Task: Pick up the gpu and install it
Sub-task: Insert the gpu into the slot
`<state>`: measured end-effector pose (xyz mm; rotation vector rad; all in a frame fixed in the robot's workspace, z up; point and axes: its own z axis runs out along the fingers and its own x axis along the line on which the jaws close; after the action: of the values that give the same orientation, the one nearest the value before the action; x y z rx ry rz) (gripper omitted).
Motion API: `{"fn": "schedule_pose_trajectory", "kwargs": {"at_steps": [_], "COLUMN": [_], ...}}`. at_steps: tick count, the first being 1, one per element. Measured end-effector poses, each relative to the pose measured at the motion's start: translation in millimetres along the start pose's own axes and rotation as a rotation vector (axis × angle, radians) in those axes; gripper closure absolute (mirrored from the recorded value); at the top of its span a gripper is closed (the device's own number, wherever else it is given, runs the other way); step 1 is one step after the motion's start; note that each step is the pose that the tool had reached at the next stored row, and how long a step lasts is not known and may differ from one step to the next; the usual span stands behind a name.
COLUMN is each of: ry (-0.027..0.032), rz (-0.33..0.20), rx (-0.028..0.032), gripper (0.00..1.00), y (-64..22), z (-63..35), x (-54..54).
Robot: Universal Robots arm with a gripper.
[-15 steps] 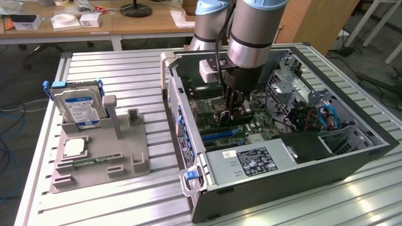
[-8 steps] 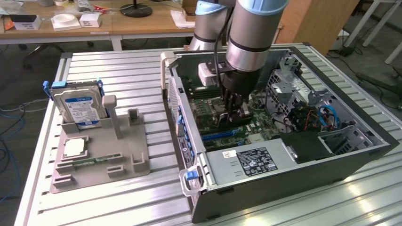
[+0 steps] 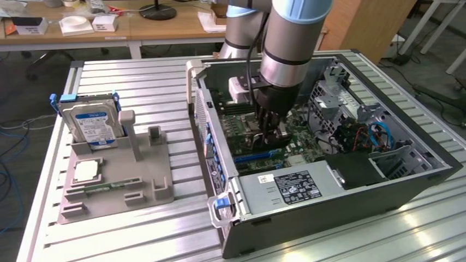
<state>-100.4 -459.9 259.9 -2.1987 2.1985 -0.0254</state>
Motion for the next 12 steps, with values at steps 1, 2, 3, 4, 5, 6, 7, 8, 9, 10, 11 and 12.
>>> {"fn": "schedule_pose_trajectory", "kwargs": {"at_steps": [1,2,3,4,5,6,7,8,9,10,11,12], "ry": [0.0,0.0,0.0,0.0,0.0,0.0001,0.0002,0.0002,0.0001,0.0002,0.0002,0.0001], "rz": [0.0,0.0,0.0,0.0,0.0,0.0,0.0,0.0,0.0,0.0,0.0,0.0], "rx": [0.0,0.0,0.0,0.0,0.0,-0.0001,-0.0001,-0.0001,0.0,-0.0001,-0.0001,-0.0001], "gripper": [0.73,0.73,0.73,0.73,0.73,0.73,0.73,0.73,0.73,0.73,0.73,0.73], "y": [0.2,0.4,0.6,0.8,1.1,1.6,2.2,2.7,2.9,3.0,3.0,3.0], "z": [1.0,1.9,2.8,3.7,4.5,4.9,5.2,5.4,5.7,5.7,5.7,5.8], "x": [0.0,0.0,0.0,0.0,0.1,0.1,0.1,0.1,0.0,0.1,0.1,0.1]}}
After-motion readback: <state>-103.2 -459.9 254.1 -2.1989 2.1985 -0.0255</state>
